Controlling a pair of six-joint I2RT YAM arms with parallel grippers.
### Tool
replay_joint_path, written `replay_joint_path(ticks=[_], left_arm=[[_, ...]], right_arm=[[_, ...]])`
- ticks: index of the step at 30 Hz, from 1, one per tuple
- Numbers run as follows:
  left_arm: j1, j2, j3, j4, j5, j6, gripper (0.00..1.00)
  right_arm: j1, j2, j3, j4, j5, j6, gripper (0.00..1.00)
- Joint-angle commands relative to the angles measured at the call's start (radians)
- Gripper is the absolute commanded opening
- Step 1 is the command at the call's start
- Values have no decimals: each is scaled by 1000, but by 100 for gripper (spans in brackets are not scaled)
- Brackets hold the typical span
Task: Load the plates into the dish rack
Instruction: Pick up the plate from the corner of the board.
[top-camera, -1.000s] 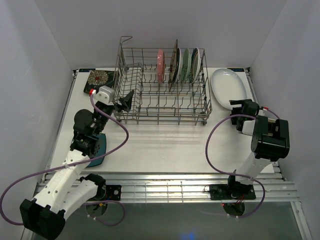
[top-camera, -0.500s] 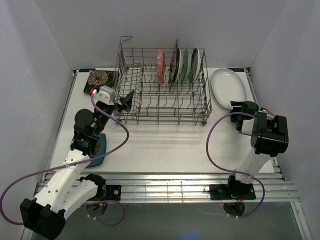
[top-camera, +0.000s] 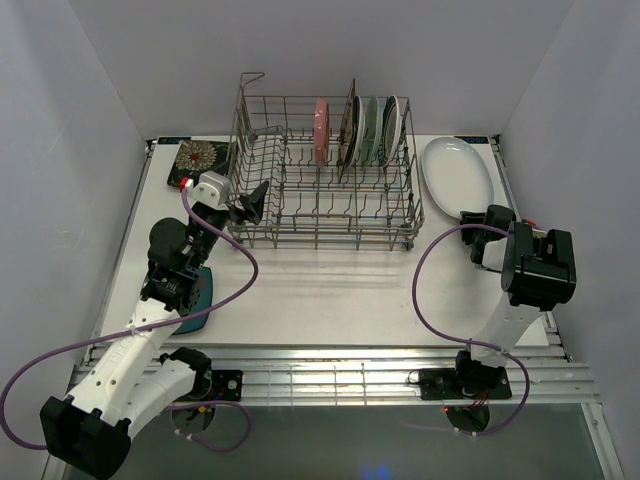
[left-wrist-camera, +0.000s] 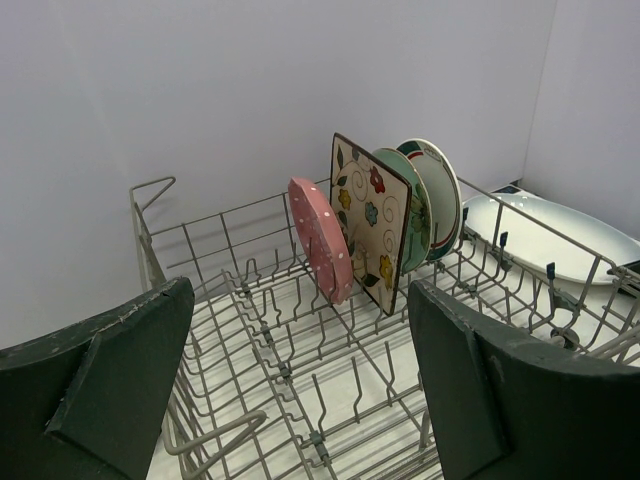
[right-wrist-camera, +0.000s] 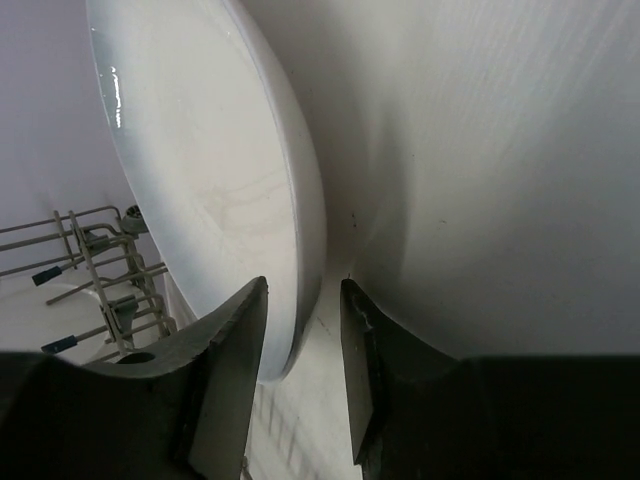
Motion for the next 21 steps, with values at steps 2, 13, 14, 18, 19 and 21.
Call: replay_joint_path(ticks=[2,13,14,18,19,21], left_arm=[[2,-11,-12,2,14,-2,98],[0,-17,-12,2,23,-2,98],[0,-19,-13,2,23,-2,98],[2,-20,-13,4,22,-2,98],[2,-22,-12,2,22,-2,98],[0,-23,-10,4,25,-2,98]], right_arm=[[-4,-19,-23,11,39,6,35],[-2,-136,-25,-93,116,-33,8],[-2,-145,-22,-116,129,-39,8],[-2,-194,-29,-150,159,-51,8],[-2,-214,-30,-155,163,-51,8],[-1,-235,-31,-182,180,-54,8]])
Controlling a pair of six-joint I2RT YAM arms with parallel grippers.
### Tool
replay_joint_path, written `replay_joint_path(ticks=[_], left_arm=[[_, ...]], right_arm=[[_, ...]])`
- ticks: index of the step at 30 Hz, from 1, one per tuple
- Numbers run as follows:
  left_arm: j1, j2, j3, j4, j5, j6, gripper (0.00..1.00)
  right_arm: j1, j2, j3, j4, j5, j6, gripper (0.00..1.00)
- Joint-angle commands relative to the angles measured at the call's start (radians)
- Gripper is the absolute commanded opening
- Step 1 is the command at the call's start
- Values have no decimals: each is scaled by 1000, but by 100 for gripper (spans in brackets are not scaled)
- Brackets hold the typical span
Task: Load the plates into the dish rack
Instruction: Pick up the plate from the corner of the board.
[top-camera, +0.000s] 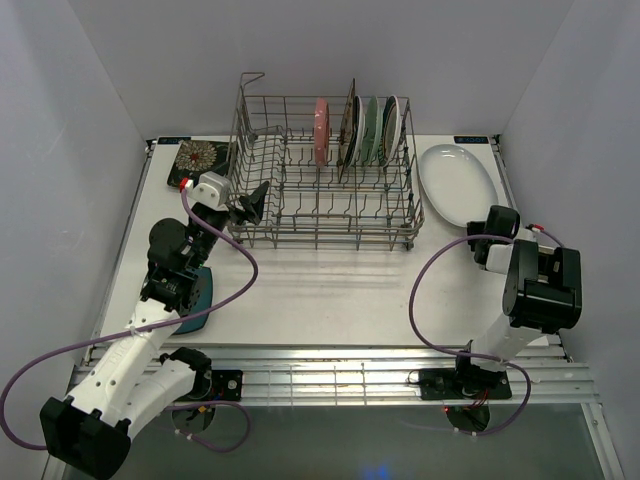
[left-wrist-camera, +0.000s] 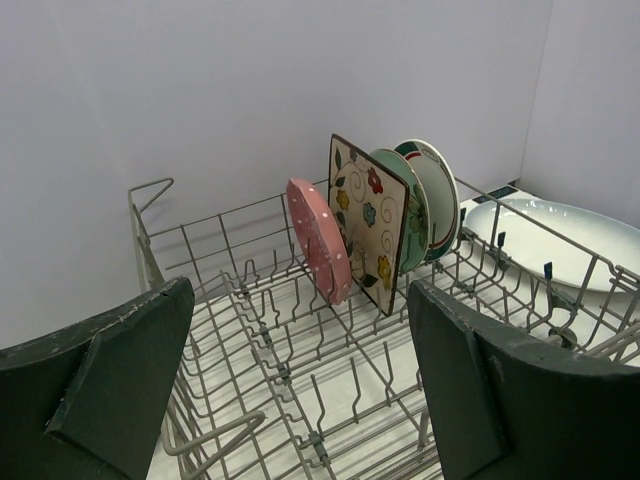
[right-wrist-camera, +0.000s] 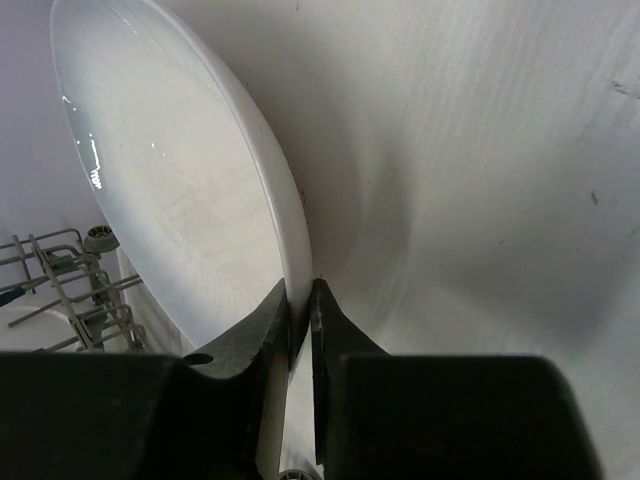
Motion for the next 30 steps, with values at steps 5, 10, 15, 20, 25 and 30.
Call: replay_joint_path(ticks=[5,10,15,20,25,30], left_arm=[[0,-27,-11,3,26,-3,98],[2,-30,-11,-1,37,-3,98],[0,-35,-13,-2,69,-2,98],[2,-16,3,-13,123,-6,98],[-1,-12,7,-24,216,-10,98],[-3,-6,10,-31,365,4,98]], right_arm=[[8,-157,20,-54,136,-60,8],[19,-249,32,-155,194,-87,8],[28,-347,35,-233,262,-131,8],[45,-450,29,-318,308,-165,8],[53,-565,30,-393,331,-218,8],[60,-654,90,-511,346,-298,8]])
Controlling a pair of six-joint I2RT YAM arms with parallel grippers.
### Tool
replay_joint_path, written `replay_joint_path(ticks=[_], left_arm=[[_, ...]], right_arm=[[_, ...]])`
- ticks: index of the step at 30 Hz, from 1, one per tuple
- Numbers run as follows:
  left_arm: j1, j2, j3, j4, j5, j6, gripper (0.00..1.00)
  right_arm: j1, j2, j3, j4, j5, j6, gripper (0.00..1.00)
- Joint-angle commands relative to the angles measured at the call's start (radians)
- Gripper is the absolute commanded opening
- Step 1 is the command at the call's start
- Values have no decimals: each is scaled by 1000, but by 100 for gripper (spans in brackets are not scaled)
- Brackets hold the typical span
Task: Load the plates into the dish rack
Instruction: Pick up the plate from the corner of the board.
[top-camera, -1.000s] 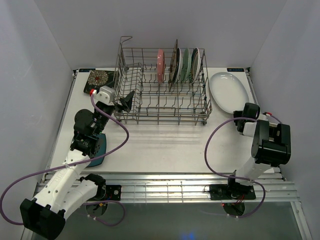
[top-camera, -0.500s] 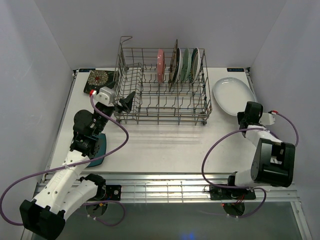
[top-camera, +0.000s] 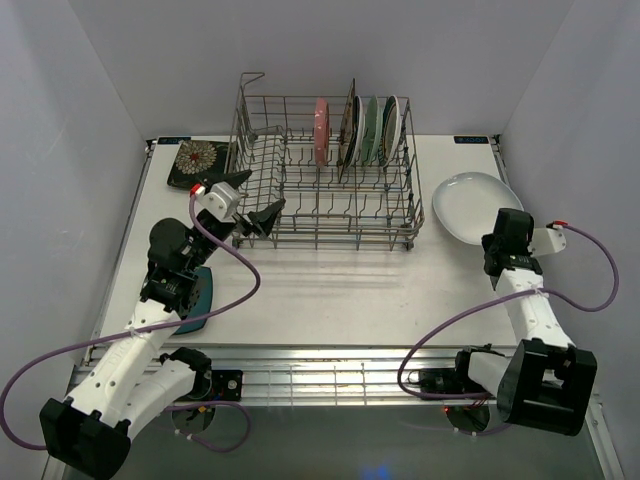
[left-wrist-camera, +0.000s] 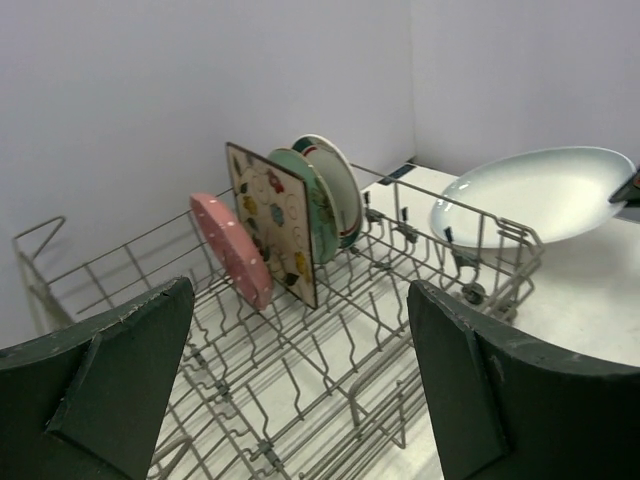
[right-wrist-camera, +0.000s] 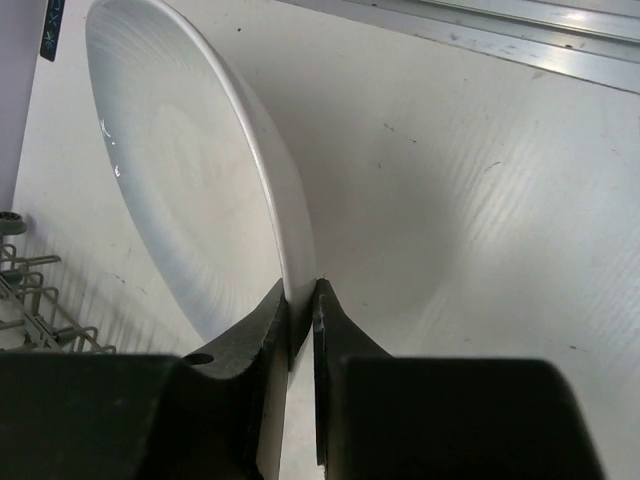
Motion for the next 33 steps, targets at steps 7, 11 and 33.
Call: replay_joint_path(ticks=[7,11,33], left_arm=[[-67,49,50,-14,238,31,98],[-211,112,96,-28,97,139,98],[-581,689,437,-28,26,512,98]], right_arm=[[10,-171,201,1,35,-139,8],[10,-158,291,-58,-2,-198,8],[11,-152,529,-254,15,-357,8]])
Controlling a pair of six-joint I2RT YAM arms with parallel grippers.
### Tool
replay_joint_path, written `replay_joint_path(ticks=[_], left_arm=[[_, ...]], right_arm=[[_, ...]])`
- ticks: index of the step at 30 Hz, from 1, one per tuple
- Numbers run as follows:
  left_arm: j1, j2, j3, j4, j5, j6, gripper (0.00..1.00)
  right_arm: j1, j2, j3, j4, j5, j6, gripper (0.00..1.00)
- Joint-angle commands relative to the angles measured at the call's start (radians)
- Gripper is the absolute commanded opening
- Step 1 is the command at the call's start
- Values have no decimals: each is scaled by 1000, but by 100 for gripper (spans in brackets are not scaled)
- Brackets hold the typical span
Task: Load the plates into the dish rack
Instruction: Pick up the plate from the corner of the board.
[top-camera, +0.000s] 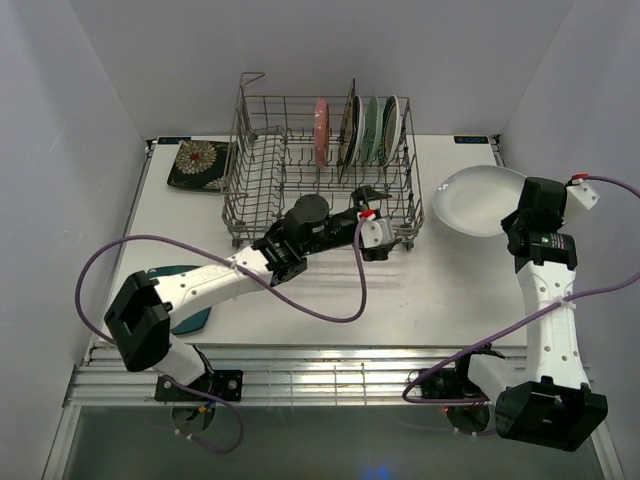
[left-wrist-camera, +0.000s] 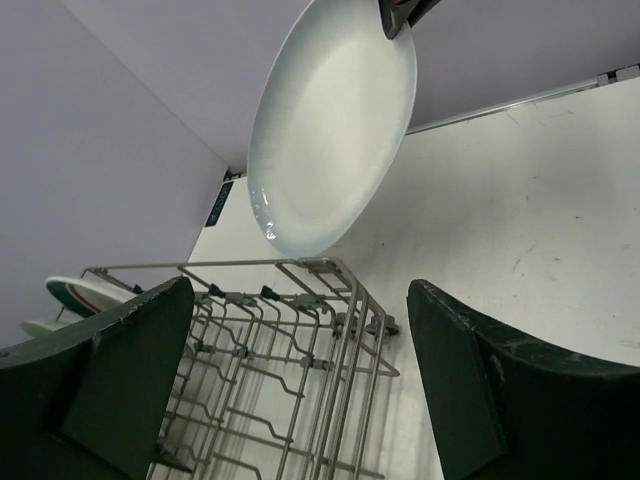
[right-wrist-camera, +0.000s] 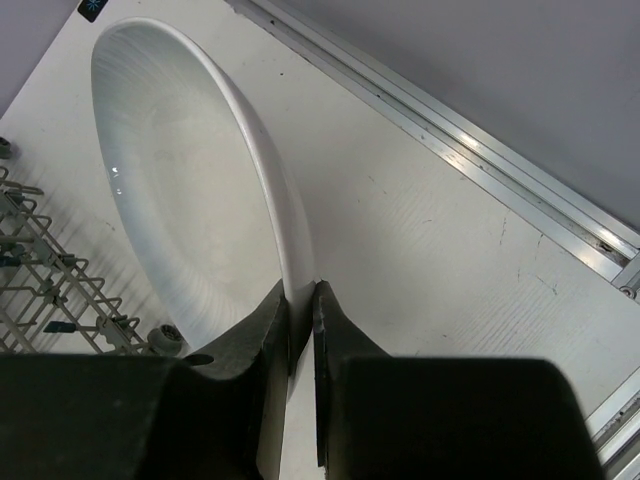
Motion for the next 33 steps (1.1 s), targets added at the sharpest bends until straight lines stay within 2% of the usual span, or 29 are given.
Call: replay_joint_path(ticks=[1,8,13,20,26,28,33], left_arm=[[-26,75,88,6,40,92,98],[-41,236,128,135,103,230,98],[-42,332,191,134,127,267,98],[-50,388,266,116,169,319,96],[-73,512,445,62,183,320,86],[-84,547,513,42,190,329,86],[-124,608,565,22,199,352,87]], right_arm=[[5,-52,117,216,13,31,8],[5,-46,163,184,-4,1,8],[5,-43,220,141,-18,-28,8],[5,-60,265,106,-24,-59,8],[5,-72,285,75,-36,-64,8],[5,-84,285,68,-33,-62,8],[5,-101,329,35,-18,-74,8]])
